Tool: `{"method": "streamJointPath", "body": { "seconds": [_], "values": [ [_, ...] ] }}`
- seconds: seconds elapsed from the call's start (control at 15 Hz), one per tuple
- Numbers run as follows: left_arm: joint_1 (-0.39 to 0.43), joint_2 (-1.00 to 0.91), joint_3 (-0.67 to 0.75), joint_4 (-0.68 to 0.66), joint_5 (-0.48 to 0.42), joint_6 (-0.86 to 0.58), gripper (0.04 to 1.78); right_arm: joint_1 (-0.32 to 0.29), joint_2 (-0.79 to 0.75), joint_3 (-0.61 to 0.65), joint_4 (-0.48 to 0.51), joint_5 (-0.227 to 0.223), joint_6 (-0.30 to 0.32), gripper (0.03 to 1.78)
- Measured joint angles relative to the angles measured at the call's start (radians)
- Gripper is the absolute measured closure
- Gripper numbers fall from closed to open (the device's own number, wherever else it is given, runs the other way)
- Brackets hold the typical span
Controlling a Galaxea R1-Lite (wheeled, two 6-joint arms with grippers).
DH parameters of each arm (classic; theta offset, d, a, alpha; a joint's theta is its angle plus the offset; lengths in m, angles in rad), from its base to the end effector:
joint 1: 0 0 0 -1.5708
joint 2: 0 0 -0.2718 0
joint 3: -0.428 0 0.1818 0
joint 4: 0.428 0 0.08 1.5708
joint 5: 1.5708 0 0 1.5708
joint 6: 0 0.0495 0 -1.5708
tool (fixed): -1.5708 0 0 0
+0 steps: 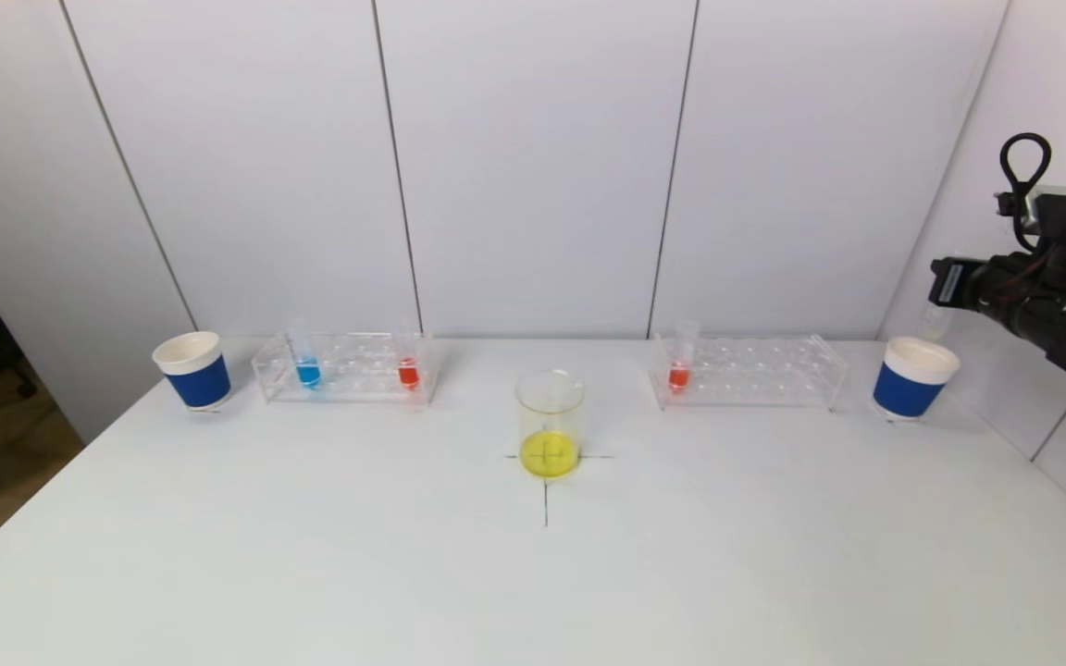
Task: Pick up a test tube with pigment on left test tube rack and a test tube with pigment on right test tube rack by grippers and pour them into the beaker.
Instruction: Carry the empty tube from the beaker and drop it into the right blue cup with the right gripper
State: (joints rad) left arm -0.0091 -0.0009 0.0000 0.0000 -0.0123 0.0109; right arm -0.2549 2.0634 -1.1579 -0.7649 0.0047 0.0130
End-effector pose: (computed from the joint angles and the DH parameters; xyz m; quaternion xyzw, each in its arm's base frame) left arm 0.0230 -0.0008 0.0755 0.0055 -0.0005 -0.0107 0.9999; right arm 0.4048 -0.1052 0.1378 0.0155 0.0688 -0.1249 0.9897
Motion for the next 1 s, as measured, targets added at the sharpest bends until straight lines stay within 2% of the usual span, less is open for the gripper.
{"method": "streamJointPath", "body": {
  "seconds": [0.53,1.0],
  "values": [
    [0.0,0.0,0.0,0.0,0.0,0.0,0.06,-0.025,0.096,0.034,-0.118,0.016,0.018,1.36],
    [0.0,0.0,0.0,0.0,0.0,0.0,0.06,-0.026,0.126,0.08,-0.153,0.029,0.019,1.36]
  ]
}}
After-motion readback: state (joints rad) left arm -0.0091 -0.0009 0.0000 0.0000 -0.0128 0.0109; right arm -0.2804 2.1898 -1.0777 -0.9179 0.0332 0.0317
